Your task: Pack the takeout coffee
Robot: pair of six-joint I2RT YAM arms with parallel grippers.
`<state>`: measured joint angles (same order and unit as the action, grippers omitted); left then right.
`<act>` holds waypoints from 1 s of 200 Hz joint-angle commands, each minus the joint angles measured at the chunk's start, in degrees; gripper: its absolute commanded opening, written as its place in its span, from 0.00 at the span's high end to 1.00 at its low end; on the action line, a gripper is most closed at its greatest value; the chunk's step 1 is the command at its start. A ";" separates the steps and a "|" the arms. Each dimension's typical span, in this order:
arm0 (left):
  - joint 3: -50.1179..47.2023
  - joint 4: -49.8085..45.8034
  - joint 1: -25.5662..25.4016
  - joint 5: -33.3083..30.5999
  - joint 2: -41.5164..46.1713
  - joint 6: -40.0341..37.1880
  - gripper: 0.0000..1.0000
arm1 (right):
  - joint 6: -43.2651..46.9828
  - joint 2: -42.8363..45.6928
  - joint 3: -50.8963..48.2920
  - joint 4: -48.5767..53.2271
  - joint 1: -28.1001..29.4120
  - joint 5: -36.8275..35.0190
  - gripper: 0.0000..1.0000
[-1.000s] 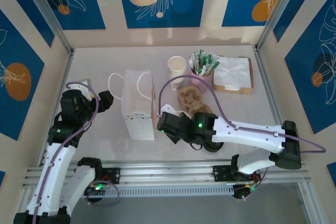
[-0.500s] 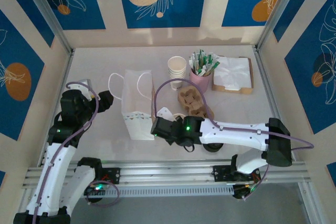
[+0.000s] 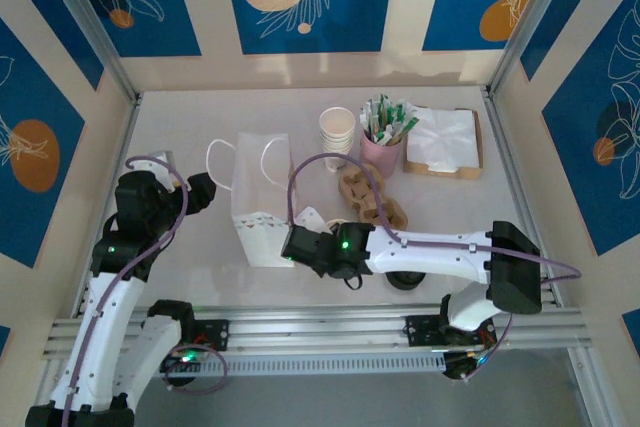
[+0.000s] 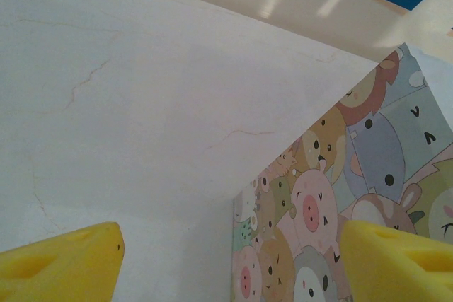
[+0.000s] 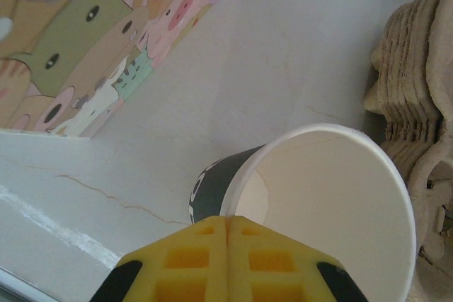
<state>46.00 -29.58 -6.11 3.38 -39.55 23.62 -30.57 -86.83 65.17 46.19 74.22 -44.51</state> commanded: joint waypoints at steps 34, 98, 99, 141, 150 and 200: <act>-0.12 0.23 0.66 -0.38 0.31 -0.06 0.20 | -1.86 -2.35 1.25 1.47 0.22 0.59 0.89; -0.12 0.30 0.61 -0.48 0.44 -0.06 0.20 | -2.22 -1.73 2.96 2.78 0.93 -0.55 0.76; -0.12 0.31 0.63 -0.48 0.44 -0.06 0.20 | -2.22 -1.70 2.96 2.86 0.93 -0.56 0.77; -0.12 0.32 0.66 -0.48 0.31 -0.10 0.20 | -2.24 1.30 4.39 3.54 1.19 -1.02 0.74; -0.20 0.32 0.66 -0.48 0.26 -0.07 0.20 | -2.39 2.42 4.58 3.72 1.17 -0.90 0.73; -0.20 0.38 0.67 0.00 -0.18 0.11 0.20 | -6.00 12.56 6.74 8.23 0.96 1.48 0.68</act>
<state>46.00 -29.58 -6.11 3.38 -39.57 23.62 -32.67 -80.62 69.73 50.63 75.05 -43.72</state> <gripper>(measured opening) 0.798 0.301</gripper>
